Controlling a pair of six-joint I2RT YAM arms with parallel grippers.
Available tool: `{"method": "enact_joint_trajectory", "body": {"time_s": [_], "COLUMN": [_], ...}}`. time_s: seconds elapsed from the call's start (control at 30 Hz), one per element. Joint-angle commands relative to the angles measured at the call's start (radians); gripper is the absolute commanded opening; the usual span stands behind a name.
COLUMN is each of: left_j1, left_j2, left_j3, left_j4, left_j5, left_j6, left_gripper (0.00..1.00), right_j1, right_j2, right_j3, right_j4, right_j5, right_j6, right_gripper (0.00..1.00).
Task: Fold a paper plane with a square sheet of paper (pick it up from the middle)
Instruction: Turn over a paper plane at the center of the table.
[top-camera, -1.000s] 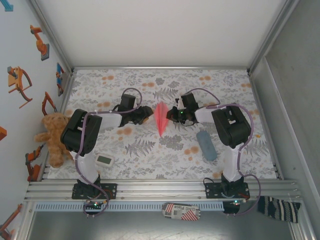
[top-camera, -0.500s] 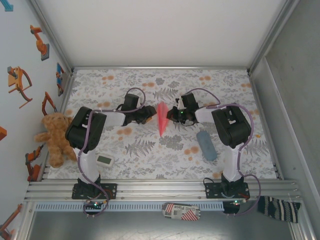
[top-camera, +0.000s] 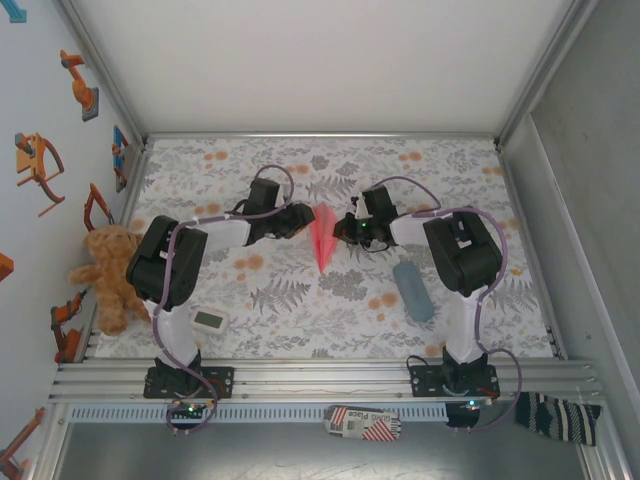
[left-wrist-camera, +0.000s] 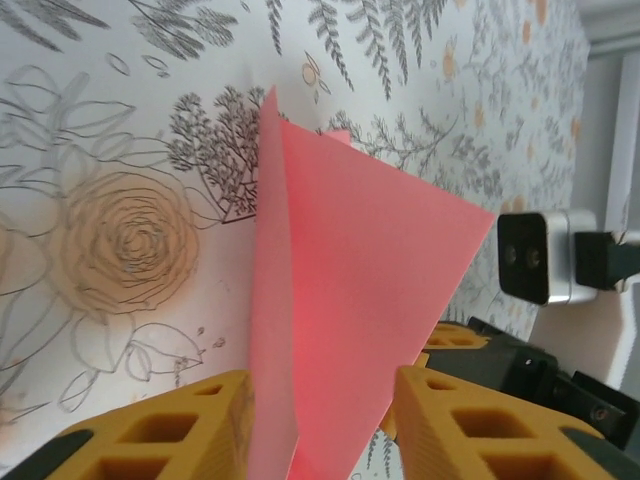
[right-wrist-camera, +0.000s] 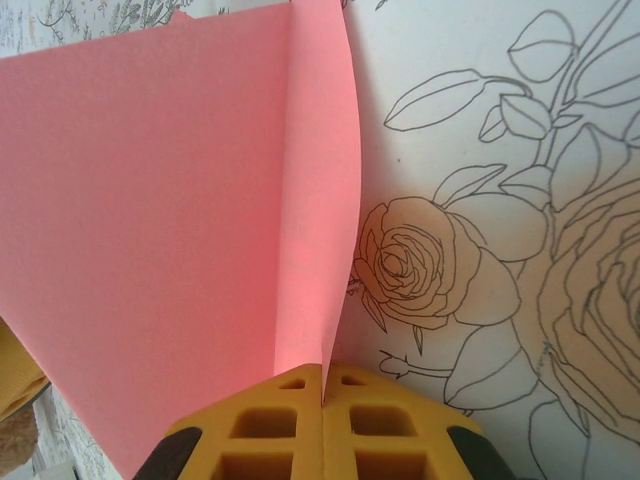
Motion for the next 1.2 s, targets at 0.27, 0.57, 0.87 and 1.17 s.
{"method": "enact_joint_trajectory", "body": {"time_s": [0.27,0.57,0.87,1.17], "left_j1": [-0.020,-0.017,-0.012,0.023], "left_j2": [0.046,0.055,0.092,-0.048], "left_j3": [0.149,0.173,0.210,0.118], "left_j4": [-0.347,-0.317,-0.328,-0.299], "left_j5": [-0.081,-0.044,-0.020,-0.124], "left_j6": [0.112,0.125,0.140,0.144], "left_gripper": [0.27,0.11,0.05,0.00], "right_j1": [-0.008,-0.008,-0.010,-0.030], "right_j2": [0.004,-0.018,-0.028,-0.098], "right_j3": [0.018,0.033,0.036,0.051], "right_j4": [-0.012,-0.022,-0.028,-0.038], "right_j5": [0.000,-0.003,-0.005,-0.005], "right_j6": [0.006,0.001,0.001,-0.002], "right_gripper": [0.03,0.02,0.01,0.01]}}
